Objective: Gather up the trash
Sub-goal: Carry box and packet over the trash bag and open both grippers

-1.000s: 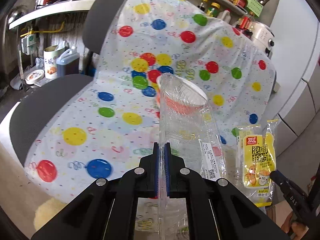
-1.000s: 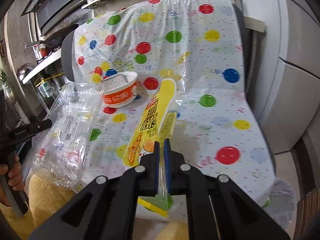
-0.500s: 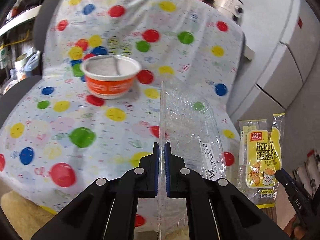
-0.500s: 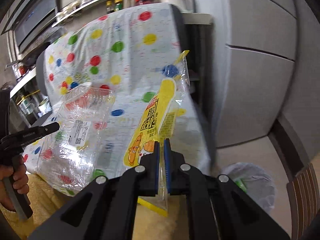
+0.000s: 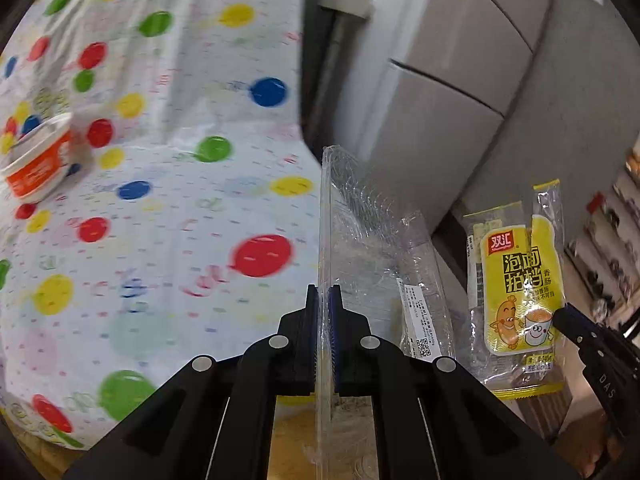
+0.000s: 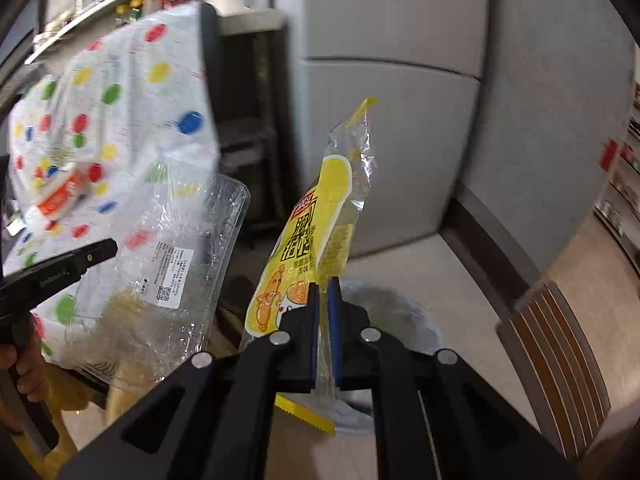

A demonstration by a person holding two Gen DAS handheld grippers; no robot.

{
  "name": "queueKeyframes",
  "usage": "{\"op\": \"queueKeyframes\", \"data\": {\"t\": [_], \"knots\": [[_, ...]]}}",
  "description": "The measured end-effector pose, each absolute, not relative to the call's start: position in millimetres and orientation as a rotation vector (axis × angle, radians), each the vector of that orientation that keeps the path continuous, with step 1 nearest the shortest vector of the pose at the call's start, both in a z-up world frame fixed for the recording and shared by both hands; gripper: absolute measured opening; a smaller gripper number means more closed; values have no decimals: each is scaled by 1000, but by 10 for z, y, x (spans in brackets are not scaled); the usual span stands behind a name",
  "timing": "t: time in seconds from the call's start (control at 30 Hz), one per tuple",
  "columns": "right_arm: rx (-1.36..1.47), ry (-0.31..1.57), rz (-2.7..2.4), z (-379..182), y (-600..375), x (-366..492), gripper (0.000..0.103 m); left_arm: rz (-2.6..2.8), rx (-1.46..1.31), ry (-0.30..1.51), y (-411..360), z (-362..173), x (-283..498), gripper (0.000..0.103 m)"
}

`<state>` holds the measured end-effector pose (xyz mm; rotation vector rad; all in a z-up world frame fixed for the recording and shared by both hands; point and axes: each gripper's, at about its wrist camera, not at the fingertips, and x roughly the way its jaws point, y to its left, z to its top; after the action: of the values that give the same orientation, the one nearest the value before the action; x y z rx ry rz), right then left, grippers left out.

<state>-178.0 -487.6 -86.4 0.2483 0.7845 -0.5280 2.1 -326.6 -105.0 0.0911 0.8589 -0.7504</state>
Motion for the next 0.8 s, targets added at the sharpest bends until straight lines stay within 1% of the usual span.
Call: {"op": "queueKeyframes", "data": {"t": [0.23,0.53,0.57,0.6,0.63,0.7,0.73,0.77,0.8], "knots": [[332,891,-603,-1440,-5260,-2066,6,-823,220,880,-3997,-1421,-275,6],[416,1010,-632,-1999,-5607,-1984,6,-854,342,947,-4610,-1915,-337,7],[419,1015,-639,-2039,-5629,-1964,10,-857,337,950,-4649,-1946,-310,11],[417,1021,-644,-2069,-5644,-1938,17,-865,331,949,-4664,-1953,-311,13],[419,1021,-652,-2080,-5656,-1920,20,-873,328,949,-4681,-1956,-297,14],[435,1012,-654,-2062,-5665,-1926,33,-901,337,948,-4700,-1940,-287,22],[440,1004,-654,-2035,-5652,-1924,35,-915,343,945,-4699,-1917,-308,24],[437,994,-664,-1986,-5634,-1938,35,-926,349,924,-4675,-1868,-333,29],[431,988,-664,-1946,-5604,-1933,35,-939,344,902,-4641,-1815,-366,37]]}}
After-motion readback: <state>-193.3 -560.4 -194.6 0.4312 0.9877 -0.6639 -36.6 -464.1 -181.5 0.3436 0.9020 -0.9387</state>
